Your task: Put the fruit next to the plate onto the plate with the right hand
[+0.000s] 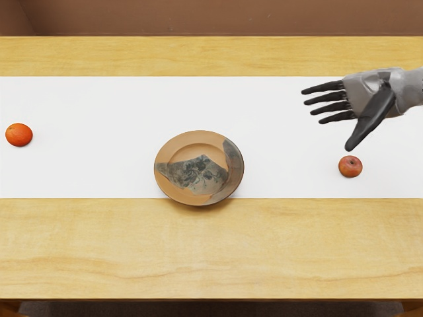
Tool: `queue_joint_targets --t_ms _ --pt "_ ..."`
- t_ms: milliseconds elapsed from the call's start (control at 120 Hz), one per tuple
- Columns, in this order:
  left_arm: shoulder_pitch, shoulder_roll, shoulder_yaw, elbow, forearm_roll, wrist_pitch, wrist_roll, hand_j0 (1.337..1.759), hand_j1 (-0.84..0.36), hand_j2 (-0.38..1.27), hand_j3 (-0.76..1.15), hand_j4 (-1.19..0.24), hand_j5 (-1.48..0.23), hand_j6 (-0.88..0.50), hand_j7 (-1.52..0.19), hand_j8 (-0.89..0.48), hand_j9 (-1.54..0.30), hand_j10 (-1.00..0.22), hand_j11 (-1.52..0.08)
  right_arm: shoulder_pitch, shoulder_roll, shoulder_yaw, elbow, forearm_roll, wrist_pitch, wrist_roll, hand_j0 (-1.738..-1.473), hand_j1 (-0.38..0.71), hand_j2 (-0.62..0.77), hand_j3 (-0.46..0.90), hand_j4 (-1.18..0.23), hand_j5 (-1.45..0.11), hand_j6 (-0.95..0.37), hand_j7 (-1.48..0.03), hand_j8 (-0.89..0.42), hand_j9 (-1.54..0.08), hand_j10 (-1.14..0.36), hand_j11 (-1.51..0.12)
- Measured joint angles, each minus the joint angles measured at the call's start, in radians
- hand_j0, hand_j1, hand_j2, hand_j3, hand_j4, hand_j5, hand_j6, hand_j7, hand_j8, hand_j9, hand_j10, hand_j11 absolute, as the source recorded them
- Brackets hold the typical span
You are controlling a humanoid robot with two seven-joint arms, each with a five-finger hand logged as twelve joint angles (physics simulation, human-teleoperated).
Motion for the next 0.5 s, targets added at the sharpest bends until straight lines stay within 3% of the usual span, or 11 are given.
queue_joint_targets --t_ms 133,200,325,500 --pt "0.0 0.0 0.0 0.0 0.0 0.0 0.0 1.658 0.34 0.0 0.0 -0.01 -0.01 -0.01 -0.01 -0.01 -0.01 -0.01 -0.01 -0.015 -0.001 0.019 -0.017 -0.006 0.066 0.0 -1.657 -0.34 -0.01 0.0 -0.01 -0.01 -0.01 -0.02 -0.01 -0.02 -0.01 -0.01" --pt "0.0 0.0 0.0 0.0 0.0 0.0 0.0 1.658 0.34 0.0 0.0 -0.01 -0.01 -0.01 -0.01 -0.01 -0.01 -0.01 -0.01 -0.044 -0.014 0.022 0.003 -0.086 0.027 0.0 -1.657 -0.34 -0.01 0.0 -0.01 -0.01 -0.01 -0.01 -0.01 -0.01 -0.01 -0.01" --pt "0.0 0.0 0.0 0.0 0.0 0.0 0.0 1.658 0.34 0.0 0.0 -0.01 -0.01 -0.01 -0.01 -0.01 -0.01 -0.01 -0.01 -0.09 0.0 0.002 0.147 -0.406 -0.362 0.0 -1.658 -0.32 -0.01 0.0 -0.03 -0.04 -0.03 -0.04 -0.03 -0.04 -0.03 -0.04" --pt "0.0 0.0 0.0 0.0 0.0 0.0 0.0 1.658 0.34 0.0 0.0 -0.01 -0.01 -0.01 -0.01 -0.01 -0.01 -0.01 -0.01 -0.106 0.084 -0.15 0.202 -0.612 -0.763 0.0 -1.658 -0.15 -0.03 0.0 -0.17 -0.21 -0.17 -0.21 -0.17 -0.21 -0.17 -0.21"
